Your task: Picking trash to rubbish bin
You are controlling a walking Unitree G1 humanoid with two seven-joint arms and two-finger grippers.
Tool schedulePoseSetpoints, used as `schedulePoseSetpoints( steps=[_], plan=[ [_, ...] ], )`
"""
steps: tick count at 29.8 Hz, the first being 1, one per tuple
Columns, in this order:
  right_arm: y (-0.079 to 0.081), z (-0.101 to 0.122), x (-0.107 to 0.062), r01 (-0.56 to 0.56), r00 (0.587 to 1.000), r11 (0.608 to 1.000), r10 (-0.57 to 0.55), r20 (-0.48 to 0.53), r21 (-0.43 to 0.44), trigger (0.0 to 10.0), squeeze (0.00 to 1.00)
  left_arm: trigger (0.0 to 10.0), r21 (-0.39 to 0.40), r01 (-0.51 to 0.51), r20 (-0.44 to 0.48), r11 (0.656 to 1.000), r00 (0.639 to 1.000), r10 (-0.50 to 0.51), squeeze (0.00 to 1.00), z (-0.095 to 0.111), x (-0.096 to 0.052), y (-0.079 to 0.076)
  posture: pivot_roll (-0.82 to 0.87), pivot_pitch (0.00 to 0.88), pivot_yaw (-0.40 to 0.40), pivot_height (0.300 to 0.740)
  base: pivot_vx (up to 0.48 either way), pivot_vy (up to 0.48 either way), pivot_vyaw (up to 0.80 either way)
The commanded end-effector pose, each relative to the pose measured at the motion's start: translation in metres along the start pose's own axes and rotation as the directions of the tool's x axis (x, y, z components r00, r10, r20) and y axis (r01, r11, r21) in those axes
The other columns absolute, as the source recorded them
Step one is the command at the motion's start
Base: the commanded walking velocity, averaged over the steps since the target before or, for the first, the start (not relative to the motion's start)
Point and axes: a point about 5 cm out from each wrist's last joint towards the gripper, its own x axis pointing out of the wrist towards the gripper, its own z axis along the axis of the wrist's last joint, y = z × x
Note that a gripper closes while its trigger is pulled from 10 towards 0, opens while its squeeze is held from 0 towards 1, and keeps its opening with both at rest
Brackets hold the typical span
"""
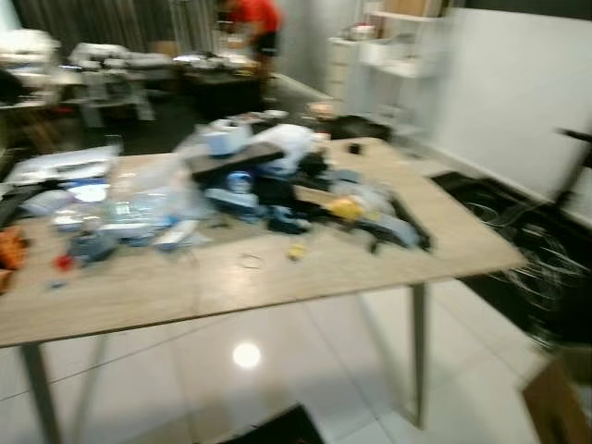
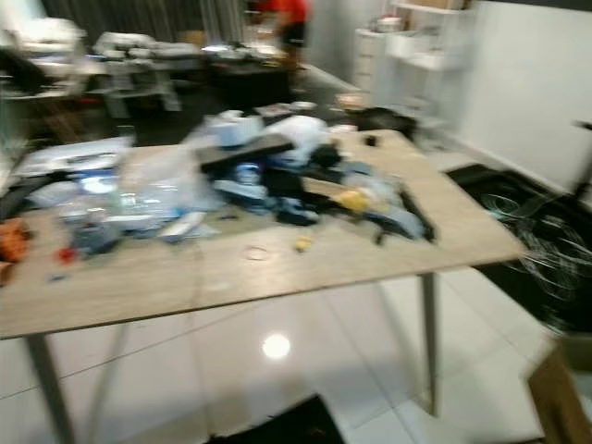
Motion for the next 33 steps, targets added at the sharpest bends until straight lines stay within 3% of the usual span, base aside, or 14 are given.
schedulePoseSetpoints(
  steps=[1,17,20,21,24,25,26,27,29,32,33],
  plan=[
    [0.001,-0.007,0.000,-0.003,1.000,1.000,0.003,-0.023,0.001,10.0,0.00,10.0,0.009,0.000,-0.019,1.000,1.000,0.001,0.00,-0.003,0.000,-0.002,-0.05,0.130,-0.002,0.740,0.000,0.000,0.75],
    [-0.010,0.001,-0.002,0.049,0.999,0.999,-0.049,0.021,0.008,10.0,0.00,10.0,0.023,-0.004,-0.034,1.000,0.999,0.005,0.00,-0.006,0.001,-0.004,-0.06,0.124,-0.009,0.740,0.000,0.000,0.75],
    [-0.018,0.014,-0.003,0.091,0.992,0.993,-0.096,0.078,0.070,10.0,0.00,10.0,0.030,-0.001,-0.036,1.000,0.999,0.003,0.00,-0.006,0.001,-0.004,-0.07,0.121,-0.008,0.740,0.000,0.000,0.24],
    [-0.025,0.028,-0.005,0.104,0.983,0.983,-0.125,0.137,0.154,10.0,0.00,10.0,0.036,0.001,-0.037,0.999,0.999,0.000,0.00,-0.005,0.001,-0.005,-0.07,0.119,-0.008,0.740,0.000,0.000,0.00],
    [-0.036,0.058,-0.010,0.059,0.953,0.954,-0.141,0.268,0.294,10.0,0.00,10.0,0.049,0.009,-0.037,0.999,0.999,-0.007,0.00,-0.004,0.002,-0.007,-0.08,0.118,-0.007,0.740,0.000,0.000,0.00],
    [-0.039,0.069,-0.013,0.022,0.939,0.944,-0.133,0.318,0.328,10.0,0.00,10.0,0.053,0.011,-0.037,0.999,0.999,-0.009,0.00,-0.004,0.002,-0.007,-0.08,0.117,-0.008,0.740,0.000,0.000,0.00],
    [-0.041,0.094,-0.019,-0.102,0.897,0.928,-0.069,0.436,0.358,10.0,0.00,10.0,0.058,0.015,-0.034,0.998,0.999,-0.013,0.00,-0.003,0.003,-0.008,-0.09,0.120,-0.008,0.740,0.000,0.000,0.00],
    [-0.041,0.094,-0.019,-0.102,0.897,0.928,-0.069,0.436,0.358,10.0,0.00,10.0,0.058,0.015,-0.034,0.998,0.999,-0.013,0.00,-0.003,0.003,-0.008,-0.09,0.120,-0.008,0.740,0.000,0.000,0.00],
    [-0.039,0.114,-0.025,-0.230,0.843,0.914,0.016,0.537,0.335,10.0,0.00,10.0,0.059,0.018,-0.032,0.998,0.999,-0.016,0.00,-0.002,0.003,-0.009,-0.09,0.120,-0.008,0.740,0.000,0.000,0.00],
    [-0.028,0.151,-0.041,-0.487,0.666,0.862,0.261,0.699,0.142,10.0,0.00,10.0,0.062,0.023,-0.032,0.998,0.999,-0.021,0.00,-0.001,0.004,-0.011,-0.09,0.126,-0.008,0.740,0.000,0.000,0.00],
    [-0.024,0.164,-0.051,-0.583,0.564,0.811,0.365,0.741,0.044,10.0,0.00,10.0,0.062,0.024,-0.031,0.998,0.999,-0.022,0.00,-0.001,0.004,-0.011,-0.10,0.130,-0.010,0.740,0.000,0.000,0.00]
  ],
)
